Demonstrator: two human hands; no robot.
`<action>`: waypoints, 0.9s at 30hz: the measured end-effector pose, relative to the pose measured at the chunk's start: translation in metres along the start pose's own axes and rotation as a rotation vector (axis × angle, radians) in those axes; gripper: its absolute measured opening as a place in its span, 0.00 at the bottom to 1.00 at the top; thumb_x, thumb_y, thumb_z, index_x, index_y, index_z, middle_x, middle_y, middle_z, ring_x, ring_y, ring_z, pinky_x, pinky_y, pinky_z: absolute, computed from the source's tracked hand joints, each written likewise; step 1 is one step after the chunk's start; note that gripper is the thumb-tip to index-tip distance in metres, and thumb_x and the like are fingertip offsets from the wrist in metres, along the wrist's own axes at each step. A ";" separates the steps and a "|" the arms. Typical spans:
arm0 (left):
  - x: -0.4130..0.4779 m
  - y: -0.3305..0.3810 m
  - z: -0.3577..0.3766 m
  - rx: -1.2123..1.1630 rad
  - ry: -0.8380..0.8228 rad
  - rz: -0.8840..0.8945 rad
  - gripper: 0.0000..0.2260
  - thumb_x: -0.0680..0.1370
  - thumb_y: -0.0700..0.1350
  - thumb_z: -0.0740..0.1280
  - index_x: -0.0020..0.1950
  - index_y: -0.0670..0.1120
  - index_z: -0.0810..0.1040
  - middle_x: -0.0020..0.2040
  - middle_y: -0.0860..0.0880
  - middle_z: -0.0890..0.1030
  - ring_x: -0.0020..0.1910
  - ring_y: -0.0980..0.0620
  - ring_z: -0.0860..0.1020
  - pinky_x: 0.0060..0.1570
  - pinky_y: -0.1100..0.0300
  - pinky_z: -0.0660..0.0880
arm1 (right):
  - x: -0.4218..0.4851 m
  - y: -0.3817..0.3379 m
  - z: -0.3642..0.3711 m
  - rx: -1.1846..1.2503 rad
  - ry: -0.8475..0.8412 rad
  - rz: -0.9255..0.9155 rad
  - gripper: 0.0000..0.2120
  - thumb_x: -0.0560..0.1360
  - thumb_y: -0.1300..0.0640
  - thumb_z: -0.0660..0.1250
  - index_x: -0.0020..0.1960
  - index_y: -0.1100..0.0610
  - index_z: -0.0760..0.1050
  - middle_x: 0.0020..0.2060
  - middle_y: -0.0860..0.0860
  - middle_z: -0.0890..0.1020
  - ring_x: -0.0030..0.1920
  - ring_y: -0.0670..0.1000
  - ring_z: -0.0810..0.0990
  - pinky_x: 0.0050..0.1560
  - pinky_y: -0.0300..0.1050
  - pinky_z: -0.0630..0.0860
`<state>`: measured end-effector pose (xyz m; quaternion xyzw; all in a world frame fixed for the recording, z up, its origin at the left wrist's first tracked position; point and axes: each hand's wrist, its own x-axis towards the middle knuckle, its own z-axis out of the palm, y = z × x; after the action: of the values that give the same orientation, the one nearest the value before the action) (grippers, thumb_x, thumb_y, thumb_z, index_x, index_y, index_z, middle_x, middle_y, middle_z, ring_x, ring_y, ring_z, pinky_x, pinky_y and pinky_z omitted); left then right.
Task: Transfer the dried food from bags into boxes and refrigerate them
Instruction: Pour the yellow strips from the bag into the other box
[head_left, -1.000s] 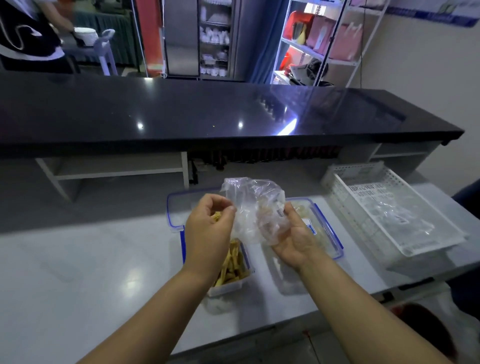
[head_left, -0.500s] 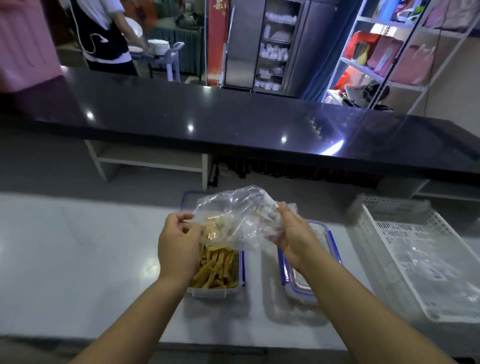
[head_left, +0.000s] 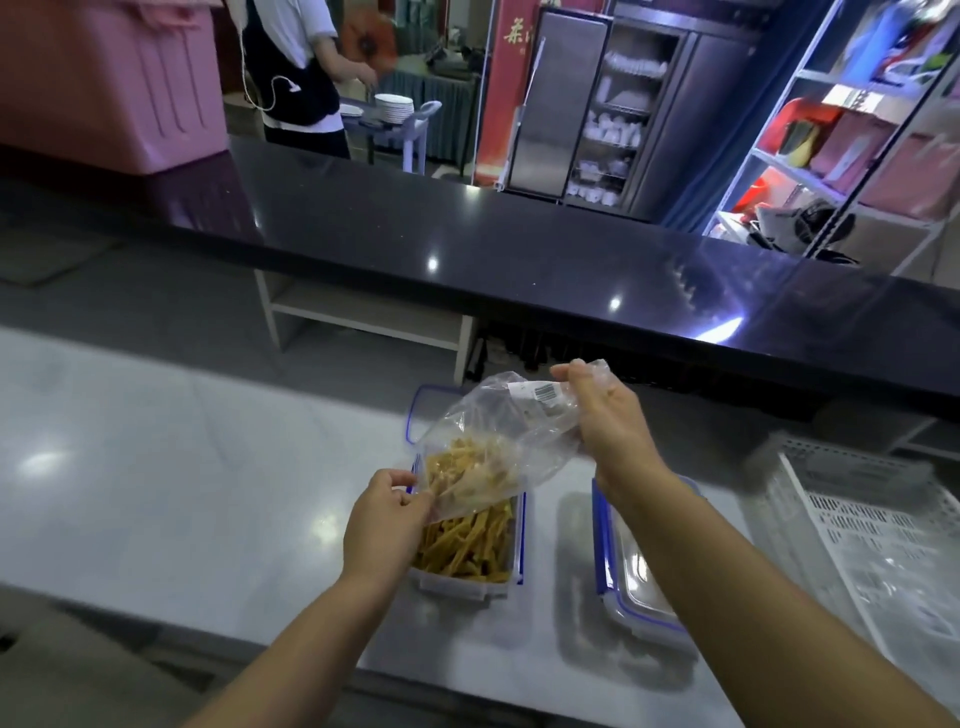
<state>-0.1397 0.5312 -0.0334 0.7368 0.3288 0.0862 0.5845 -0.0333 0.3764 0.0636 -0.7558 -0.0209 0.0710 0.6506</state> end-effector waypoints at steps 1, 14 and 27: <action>0.001 0.000 0.000 0.002 -0.010 0.006 0.07 0.75 0.45 0.67 0.51 0.50 0.73 0.38 0.49 0.81 0.40 0.52 0.80 0.42 0.52 0.78 | -0.001 -0.002 0.002 -0.003 0.010 -0.008 0.12 0.80 0.49 0.60 0.51 0.52 0.79 0.45 0.48 0.81 0.46 0.51 0.81 0.47 0.47 0.80; 0.014 0.033 -0.002 -0.049 -0.179 0.127 0.03 0.72 0.41 0.68 0.44 0.47 0.78 0.39 0.46 0.82 0.42 0.45 0.81 0.47 0.46 0.79 | -0.005 -0.006 -0.024 0.117 0.271 -0.020 0.10 0.78 0.49 0.62 0.46 0.53 0.78 0.41 0.52 0.82 0.41 0.52 0.81 0.40 0.45 0.78; -0.017 0.107 0.151 -0.011 -0.398 0.424 0.05 0.74 0.42 0.68 0.39 0.49 0.77 0.37 0.48 0.81 0.38 0.49 0.79 0.41 0.52 0.76 | -0.036 0.059 -0.222 0.260 0.713 -0.020 0.07 0.77 0.55 0.66 0.51 0.58 0.72 0.47 0.58 0.79 0.47 0.56 0.79 0.47 0.49 0.79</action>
<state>-0.0345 0.3884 0.0236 0.7883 0.0459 0.0620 0.6105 -0.0428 0.1456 0.0398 -0.6438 0.2088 -0.2009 0.7082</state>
